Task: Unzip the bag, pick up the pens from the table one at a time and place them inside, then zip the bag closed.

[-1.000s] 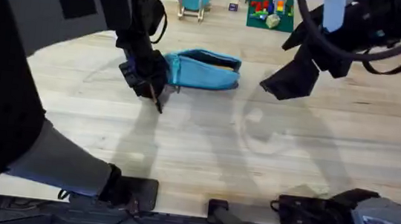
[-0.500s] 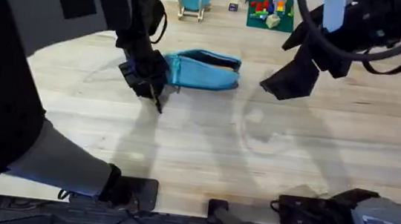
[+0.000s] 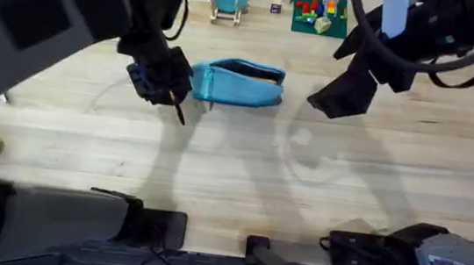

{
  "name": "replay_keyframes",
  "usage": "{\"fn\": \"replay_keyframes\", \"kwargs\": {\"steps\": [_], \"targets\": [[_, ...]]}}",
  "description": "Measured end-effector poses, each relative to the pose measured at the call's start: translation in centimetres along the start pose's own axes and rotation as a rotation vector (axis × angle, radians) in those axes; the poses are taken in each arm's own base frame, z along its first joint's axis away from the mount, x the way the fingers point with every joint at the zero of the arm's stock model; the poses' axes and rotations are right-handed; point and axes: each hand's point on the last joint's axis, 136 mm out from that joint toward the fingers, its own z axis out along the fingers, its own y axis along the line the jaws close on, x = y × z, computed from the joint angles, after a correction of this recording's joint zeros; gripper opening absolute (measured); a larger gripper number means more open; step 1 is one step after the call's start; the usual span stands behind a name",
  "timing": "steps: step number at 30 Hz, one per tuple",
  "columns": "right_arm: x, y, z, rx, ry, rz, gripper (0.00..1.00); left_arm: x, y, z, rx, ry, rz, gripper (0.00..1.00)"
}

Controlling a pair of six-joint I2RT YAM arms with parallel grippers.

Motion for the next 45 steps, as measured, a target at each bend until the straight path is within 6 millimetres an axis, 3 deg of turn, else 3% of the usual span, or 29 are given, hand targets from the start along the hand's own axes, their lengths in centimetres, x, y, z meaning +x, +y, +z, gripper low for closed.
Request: {"fn": "replay_keyframes", "kwargs": {"steps": [9, 18, 35, 45], "targets": [[0.0, 0.0, 0.0, 0.0, 0.0, 0.0, 0.996, 0.2, 0.3, -3.8, 0.074, -0.091, 0.102, 0.043], [0.0, 0.0, 0.0, 0.0, 0.0, 0.0, 0.997, 1.5, 1.4, -6.6, 0.088, -0.112, 0.318, 0.043], [0.0, 0.0, 0.0, 0.0, 0.0, 0.0, 0.997, -0.2, -1.8, -14.7, 0.217, -0.272, 0.681, 0.042], [0.0, 0.0, 0.0, 0.0, 0.0, 0.0, 0.997, -0.9, -2.3, -18.4, 0.228, -0.365, 0.807, 0.042]]}}
